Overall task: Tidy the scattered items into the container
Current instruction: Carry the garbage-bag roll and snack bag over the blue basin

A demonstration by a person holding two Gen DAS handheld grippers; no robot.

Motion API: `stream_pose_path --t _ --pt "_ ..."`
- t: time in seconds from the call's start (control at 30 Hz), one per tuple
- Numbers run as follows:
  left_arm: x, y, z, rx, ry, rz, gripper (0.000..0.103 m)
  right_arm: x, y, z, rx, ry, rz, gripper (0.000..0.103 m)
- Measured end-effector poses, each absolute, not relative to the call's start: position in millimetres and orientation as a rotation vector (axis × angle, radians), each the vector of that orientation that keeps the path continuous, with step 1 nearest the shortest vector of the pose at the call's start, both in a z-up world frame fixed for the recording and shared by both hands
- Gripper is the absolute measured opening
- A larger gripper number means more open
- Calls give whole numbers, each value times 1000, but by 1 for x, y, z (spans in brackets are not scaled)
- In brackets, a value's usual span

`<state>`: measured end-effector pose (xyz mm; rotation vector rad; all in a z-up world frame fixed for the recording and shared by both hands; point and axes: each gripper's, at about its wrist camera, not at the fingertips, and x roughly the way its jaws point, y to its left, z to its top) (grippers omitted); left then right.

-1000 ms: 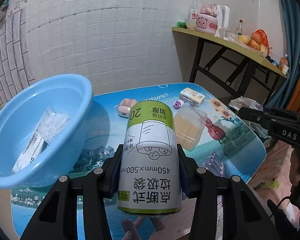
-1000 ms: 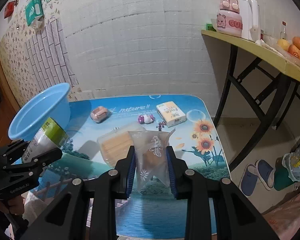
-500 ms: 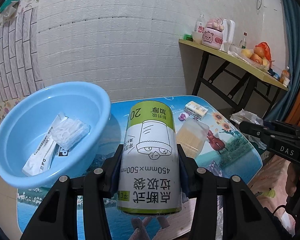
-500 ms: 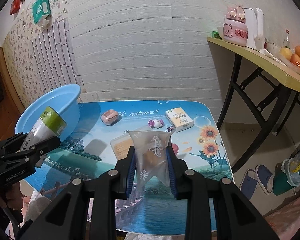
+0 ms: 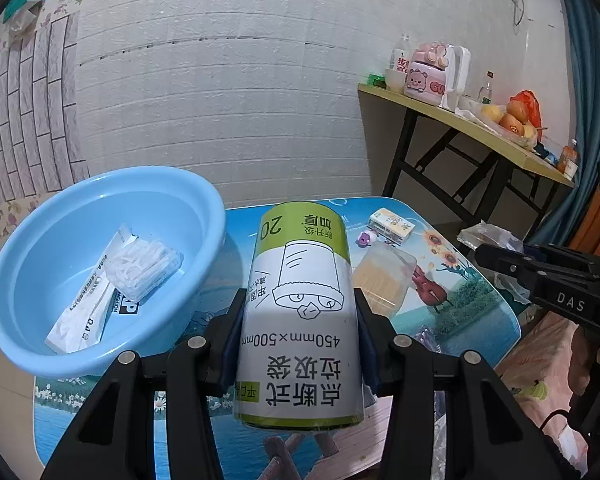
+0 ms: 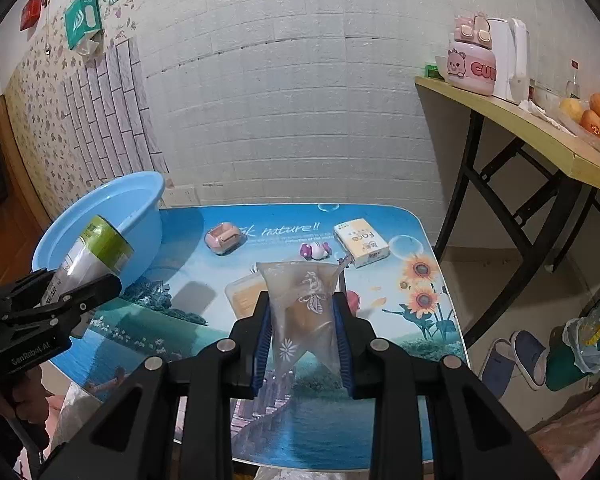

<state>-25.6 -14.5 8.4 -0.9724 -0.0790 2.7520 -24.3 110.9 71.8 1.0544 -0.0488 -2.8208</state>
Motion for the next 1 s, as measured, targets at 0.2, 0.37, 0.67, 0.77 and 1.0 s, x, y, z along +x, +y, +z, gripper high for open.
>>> stream_pose_path --t 0.2,0.37,0.67,0.77,1.0 --pt "-24 -25 20 -941 -104 2747 46 -26 100 75 1050 -36 -2802 29" --pt "-26 -50 38 -904 -136 2822 46 -27 79 90 988 -20 -2773 30" --pt "-25 -85 48 -885 -139 2902 46 -38 32 101 963 -47 -2661 30" --pt "-26 -99 47 -892 -151 2925 46 -40 14 105 947 -32 -2634 30" --pt "-33 -140 41 -971 -133 2992 46 -48 -19 114 918 -28 -2609 30"
